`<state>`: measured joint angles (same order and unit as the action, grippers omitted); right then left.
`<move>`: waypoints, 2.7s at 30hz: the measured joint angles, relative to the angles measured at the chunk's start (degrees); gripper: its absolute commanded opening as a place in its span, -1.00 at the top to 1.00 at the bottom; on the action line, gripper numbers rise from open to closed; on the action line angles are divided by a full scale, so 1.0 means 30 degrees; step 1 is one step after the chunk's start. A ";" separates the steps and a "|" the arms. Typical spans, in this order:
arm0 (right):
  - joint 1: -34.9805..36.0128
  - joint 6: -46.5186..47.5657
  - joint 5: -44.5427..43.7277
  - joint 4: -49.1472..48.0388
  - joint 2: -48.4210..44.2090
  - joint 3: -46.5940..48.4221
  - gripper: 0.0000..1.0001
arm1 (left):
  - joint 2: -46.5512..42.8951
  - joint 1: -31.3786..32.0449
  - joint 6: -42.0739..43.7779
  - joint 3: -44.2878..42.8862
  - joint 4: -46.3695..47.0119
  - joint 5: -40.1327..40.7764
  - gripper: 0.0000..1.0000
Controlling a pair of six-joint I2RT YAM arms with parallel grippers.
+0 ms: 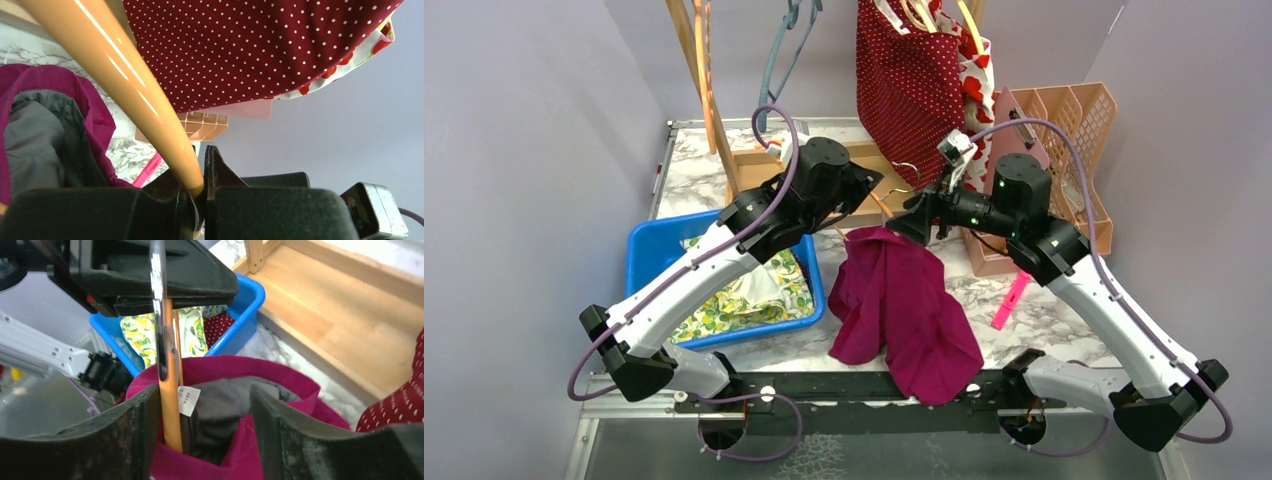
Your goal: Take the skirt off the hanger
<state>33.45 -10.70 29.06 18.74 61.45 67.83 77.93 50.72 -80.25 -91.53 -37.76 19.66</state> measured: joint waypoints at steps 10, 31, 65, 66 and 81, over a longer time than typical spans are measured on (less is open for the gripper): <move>-0.0044 -0.1151 -0.0852 0.5486 -0.1020 0.1311 -0.60 | -0.1960 0.0015 0.0051 0.3891 0.4146 0.0816 1.00; -0.0007 -0.1421 0.1333 1.3187 -0.2200 0.0189 -0.77 | -0.3963 0.0131 1.0076 0.8247 2.0771 -0.2667 1.00; -0.0029 -0.2747 -0.3198 0.5821 -0.5887 -0.4626 0.63 | -0.1290 -0.0029 1.2874 0.2681 2.1580 -0.4138 1.00; -0.0029 -0.2798 -0.3767 0.6178 -0.5945 -0.4626 0.81 | -0.1290 -0.0102 1.2925 0.2681 2.1587 -0.4131 1.00; -0.0022 -0.2667 -0.6681 0.5311 -0.5064 -0.5748 0.48 | -0.1297 -0.0612 1.2393 0.2980 2.1587 -0.3745 1.00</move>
<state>33.39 -18.70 9.02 34.68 46.26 50.59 74.04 48.88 -43.07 -82.59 27.00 8.43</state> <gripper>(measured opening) 0.223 0.087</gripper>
